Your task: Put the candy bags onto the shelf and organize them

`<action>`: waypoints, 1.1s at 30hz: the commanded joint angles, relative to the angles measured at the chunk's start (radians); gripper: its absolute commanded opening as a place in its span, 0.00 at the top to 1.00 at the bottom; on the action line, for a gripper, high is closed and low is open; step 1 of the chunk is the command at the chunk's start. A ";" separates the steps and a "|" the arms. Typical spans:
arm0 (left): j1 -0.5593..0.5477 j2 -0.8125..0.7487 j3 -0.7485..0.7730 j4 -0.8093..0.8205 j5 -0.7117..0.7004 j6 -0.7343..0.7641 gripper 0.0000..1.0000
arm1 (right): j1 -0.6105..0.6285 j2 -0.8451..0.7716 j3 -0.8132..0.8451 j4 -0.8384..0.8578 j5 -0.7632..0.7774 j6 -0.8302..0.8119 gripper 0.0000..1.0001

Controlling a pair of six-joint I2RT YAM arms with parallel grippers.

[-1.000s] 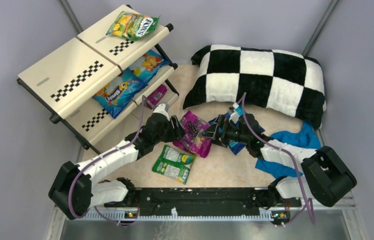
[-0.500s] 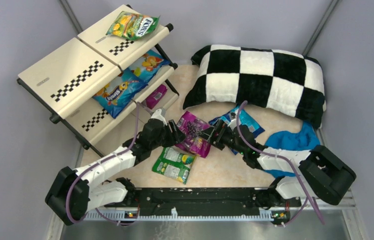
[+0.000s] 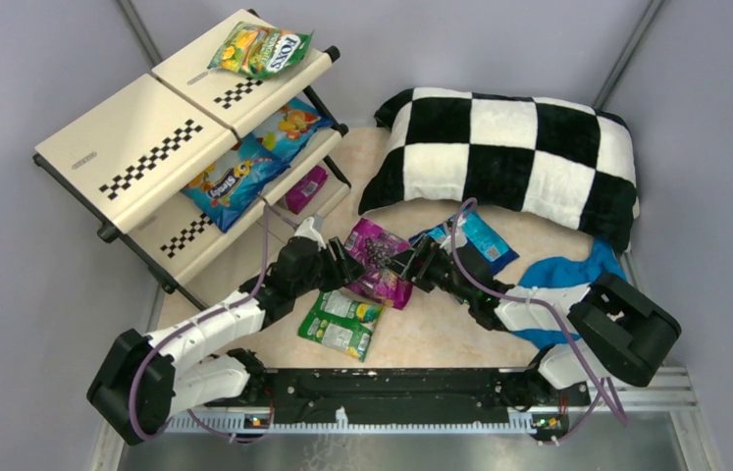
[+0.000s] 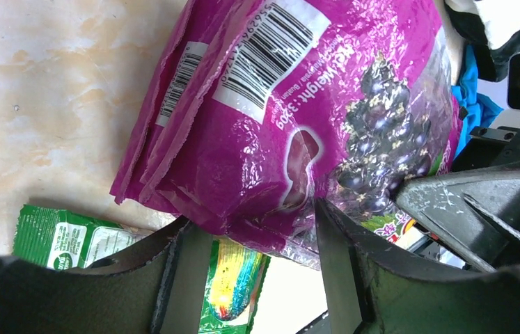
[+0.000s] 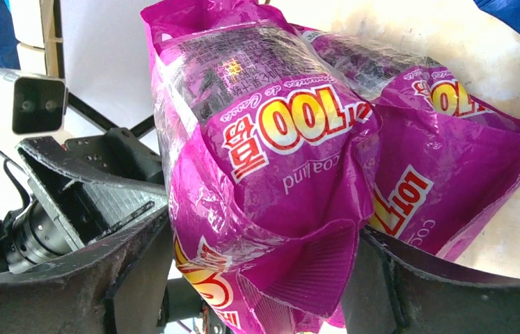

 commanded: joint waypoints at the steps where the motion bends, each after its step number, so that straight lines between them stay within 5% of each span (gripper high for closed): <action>1: -0.007 -0.020 -0.015 0.026 0.066 -0.009 0.39 | 0.032 0.014 0.084 0.106 -0.014 -0.002 0.28; 6: -0.007 -0.048 0.017 -0.046 0.043 0.040 0.39 | 0.036 -0.023 0.088 0.049 0.007 0.002 0.48; 11: -0.008 -0.126 0.156 -0.248 -0.083 0.209 0.27 | 0.035 -0.059 0.065 0.016 -0.003 0.050 0.65; 19: -0.007 -0.236 0.462 -0.322 -0.016 0.517 0.07 | 0.028 -0.090 0.092 0.014 -0.060 0.119 0.72; 28: -0.008 -0.013 0.978 -0.249 0.061 0.770 0.03 | 0.029 0.003 0.231 0.023 -0.113 0.152 0.77; 33: -0.008 0.053 0.964 -0.075 0.016 0.898 0.03 | 0.065 0.150 0.353 0.102 -0.137 0.201 0.78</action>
